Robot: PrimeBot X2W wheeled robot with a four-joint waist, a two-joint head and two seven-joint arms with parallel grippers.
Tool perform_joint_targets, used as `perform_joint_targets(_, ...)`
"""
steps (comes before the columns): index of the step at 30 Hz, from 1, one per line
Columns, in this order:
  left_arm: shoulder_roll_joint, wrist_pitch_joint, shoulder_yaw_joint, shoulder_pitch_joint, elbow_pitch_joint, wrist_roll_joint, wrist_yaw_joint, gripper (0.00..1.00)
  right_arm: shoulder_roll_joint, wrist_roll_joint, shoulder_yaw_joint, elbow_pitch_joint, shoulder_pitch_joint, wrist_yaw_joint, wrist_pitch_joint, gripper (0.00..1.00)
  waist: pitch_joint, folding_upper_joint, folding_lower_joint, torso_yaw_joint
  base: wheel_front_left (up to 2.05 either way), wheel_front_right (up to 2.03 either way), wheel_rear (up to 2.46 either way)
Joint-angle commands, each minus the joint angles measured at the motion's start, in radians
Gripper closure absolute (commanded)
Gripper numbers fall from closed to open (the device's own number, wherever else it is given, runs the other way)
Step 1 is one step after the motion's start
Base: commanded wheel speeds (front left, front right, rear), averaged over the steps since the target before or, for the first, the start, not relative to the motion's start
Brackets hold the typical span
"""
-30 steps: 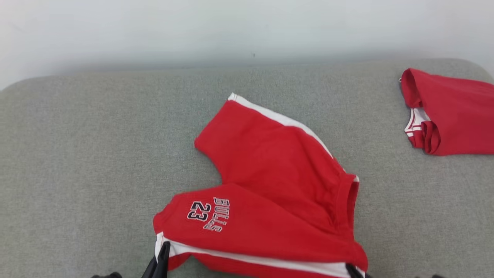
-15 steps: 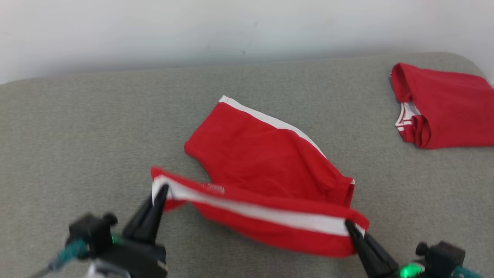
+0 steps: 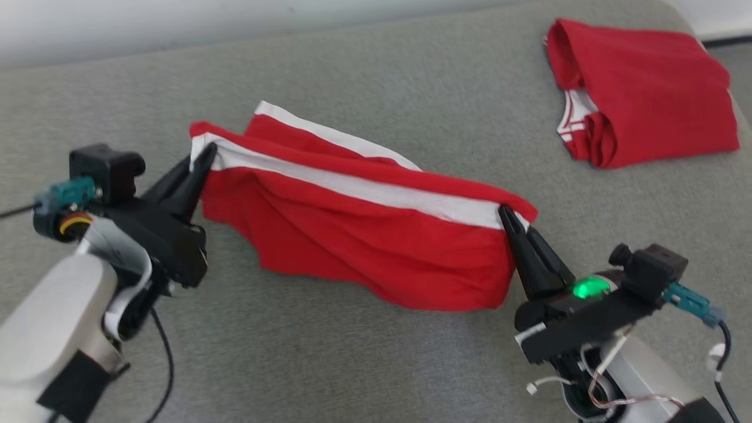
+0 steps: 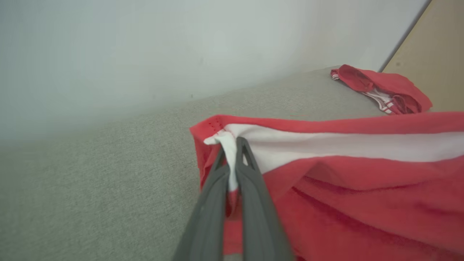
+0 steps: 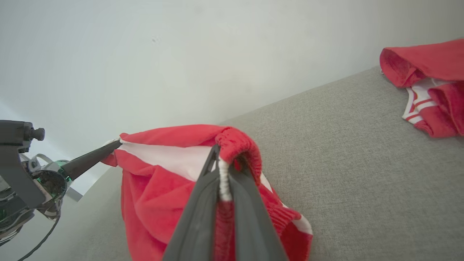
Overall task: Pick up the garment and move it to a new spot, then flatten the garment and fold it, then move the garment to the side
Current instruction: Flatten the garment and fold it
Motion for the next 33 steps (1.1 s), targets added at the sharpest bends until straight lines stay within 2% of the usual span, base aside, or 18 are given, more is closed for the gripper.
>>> perform_joint_targets(1, 0.009, 0.004, -0.016, -0.032, 0.02, -0.004, 0.002, 1.0, 0.012, -0.01, -0.004, 0.013, -0.021, -0.003, -0.004, 1.0, 0.077, -0.0002, -0.0003, -0.076, 0.0, 0.0, 0.0)
perform_joint_targets(12, 0.018, -0.027, -0.193, -0.264, 0.213, -0.069, 0.002, 1.0, 0.091, -0.062, -0.037, 0.114, -0.134, -0.003, -0.004, 1.0, 0.134, -0.0002, -0.0003, -0.119, 0.0, 0.0, 0.0)
perform_joint_targets(19, 0.023, -0.054, -0.275, -0.33, 0.282, -0.089, 0.002, 1.0, 0.117, -0.064, -0.007, 0.125, -0.154, -0.003, -0.004, 0.98, 0.138, -0.0002, -0.0003, -0.127, 0.0, 0.0, 0.0)
perform_joint_targets(20, 0.022, -0.061, -0.284, -0.333, 0.293, -0.097, 0.002, 1.0, 0.115, -0.067, -0.002, 0.127, -0.155, -0.003, -0.004, 0.73, 0.134, -0.0002, -0.0003, -0.125, 0.0, 0.0, 0.0)
perform_joint_targets(21, 0.021, -0.071, -0.294, -0.337, 0.3, -0.103, 0.002, 0.68, 0.111, -0.071, 0.005, 0.13, -0.154, -0.003, -0.004, 0.0, 0.13, -0.0002, -0.0003, -0.122, 0.0, 0.0, 0.0)
perform_joint_targets(22, 0.018, -0.084, -0.307, -0.339, 0.304, -0.106, 0.002, 0.04, 0.108, -0.075, 0.005, 0.129, -0.152, -0.003, -0.004, 0.0, 0.124, -0.0002, -0.0003, -0.118, 0.0, 0.0, 0.0)
perform_joint_targets(23, 0.016, -0.097, -0.316, -0.341, 0.31, -0.109, 0.002, 0.0, 0.103, -0.083, 0.007, 0.125, -0.148, -0.003, -0.004, 0.0, 0.119, -0.0002, -0.0003, -0.113, 0.0, 0.0, 0.0)
perform_joint_targets(28, 0.001, -0.171, -0.341, -0.328, 0.325, -0.154, 0.002, 0.0, 0.069, -0.128, -0.023, 0.095, -0.098, -0.003, -0.004, 0.0, 0.075, -0.0002, -0.0003, -0.081, 0.0, 0.0, 0.0)
perform_joint_targets(33, 0.006, -0.23, -0.346, -0.287, 0.322, -0.201, 0.002, 0.0, 0.046, -0.181, -0.095, 0.046, -0.015, -0.003, -0.004, 0.0, 0.022, -0.0002, -0.0003, -0.054, 0.0, 0.0, 0.0)
